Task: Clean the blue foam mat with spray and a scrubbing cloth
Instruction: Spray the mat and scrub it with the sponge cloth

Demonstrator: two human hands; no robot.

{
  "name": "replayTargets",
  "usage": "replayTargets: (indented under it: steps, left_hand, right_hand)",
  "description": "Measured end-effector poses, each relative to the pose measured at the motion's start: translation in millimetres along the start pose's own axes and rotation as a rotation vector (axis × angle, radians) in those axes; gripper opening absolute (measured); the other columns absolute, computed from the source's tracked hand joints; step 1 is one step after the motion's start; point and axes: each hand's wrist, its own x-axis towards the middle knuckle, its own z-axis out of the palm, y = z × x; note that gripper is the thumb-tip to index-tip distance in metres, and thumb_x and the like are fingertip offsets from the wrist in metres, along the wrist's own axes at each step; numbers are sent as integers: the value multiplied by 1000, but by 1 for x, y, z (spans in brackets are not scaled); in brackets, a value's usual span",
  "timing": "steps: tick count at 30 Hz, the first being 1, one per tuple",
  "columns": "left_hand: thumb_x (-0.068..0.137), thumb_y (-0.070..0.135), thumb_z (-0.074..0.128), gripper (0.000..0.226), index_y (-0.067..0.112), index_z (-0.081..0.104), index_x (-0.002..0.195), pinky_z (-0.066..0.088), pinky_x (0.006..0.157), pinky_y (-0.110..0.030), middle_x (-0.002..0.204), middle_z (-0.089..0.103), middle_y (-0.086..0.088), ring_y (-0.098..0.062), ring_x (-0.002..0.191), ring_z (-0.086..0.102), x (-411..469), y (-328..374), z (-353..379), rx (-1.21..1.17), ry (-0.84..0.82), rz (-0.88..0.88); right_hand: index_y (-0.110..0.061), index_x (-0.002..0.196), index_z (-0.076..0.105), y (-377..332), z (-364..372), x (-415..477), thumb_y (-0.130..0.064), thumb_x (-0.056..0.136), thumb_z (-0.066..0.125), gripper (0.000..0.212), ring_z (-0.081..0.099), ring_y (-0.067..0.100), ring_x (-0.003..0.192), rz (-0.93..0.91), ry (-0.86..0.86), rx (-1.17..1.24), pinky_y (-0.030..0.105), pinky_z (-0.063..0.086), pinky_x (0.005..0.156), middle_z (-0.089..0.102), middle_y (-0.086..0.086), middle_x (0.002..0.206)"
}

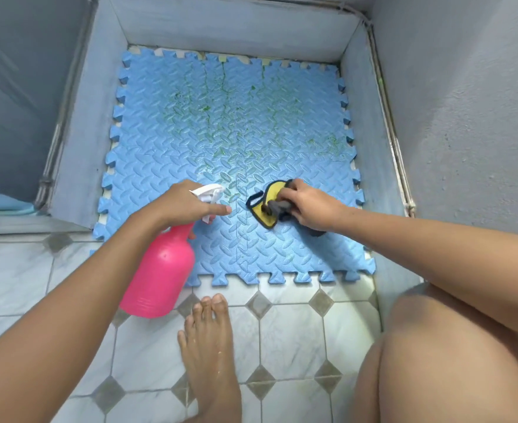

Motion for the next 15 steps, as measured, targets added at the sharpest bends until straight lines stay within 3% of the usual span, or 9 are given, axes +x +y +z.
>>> replayTargets:
  steps: [3, 6, 9, 11, 13, 15]
  left_hand:
    - [76, 46, 84, 45, 7, 68, 61, 52, 55, -30, 56, 68, -9, -23, 53, 62, -14, -18, 13, 37, -24, -26]
    - [78, 39, 85, 41, 10, 63, 61, 50, 45, -29, 49, 63, -8, -22, 43, 59, -25, -40, 20, -3, 14, -44]
    - [73, 54, 86, 55, 2, 68, 75, 55, 54, -41, 63, 65, -17, -19, 56, 59, -33, -53, 12, -64, -64, 80]
    - [77, 54, 84, 47, 9, 74, 73, 54, 59, -39, 67, 67, -20, -17, 57, 59, -37, -56, 9, -79, -130, 121]
    - [81, 52, 81, 40, 15, 77, 67, 47, 60, -30, 56, 65, -16, -17, 49, 56, -41, -55, 10, -123, -68, 115]
    - [76, 62, 80, 57, 6, 74, 69, 44, 58, -27, 48, 61, -10, -16, 45, 53, -40, -50, 14, -143, 88, 89]
  right_hand:
    - [-15, 115, 53, 42, -16, 6, -16, 96, 52, 19, 57, 42, 97, 366, 182, 101, 42, 48, 84, 46, 18, 113]
    - [-17, 104, 46, 71, -22, -2, -27, 98, 55, 14, 52, 37, 97, 530, 209, 123, 36, 39, 81, 48, 21, 114]
    - [-18, 107, 48, 66, -20, 2, -45, 97, 56, 30, 47, 30, 90, 501, 178, 105, 34, 38, 79, 44, 13, 111]
    - [-20, 115, 52, 52, -18, 9, -48, 95, 56, 35, 52, 31, 92, 418, 148, 76, 37, 44, 82, 43, 10, 112]
    - [-25, 118, 53, 26, -11, 11, -45, 96, 55, 30, 56, 33, 100, 279, 109, 47, 41, 49, 88, 44, 10, 116]
    - [-34, 124, 54, -10, 5, 6, -39, 96, 54, 29, 56, 30, 107, 65, 61, 88, 39, 49, 94, 45, 8, 119]
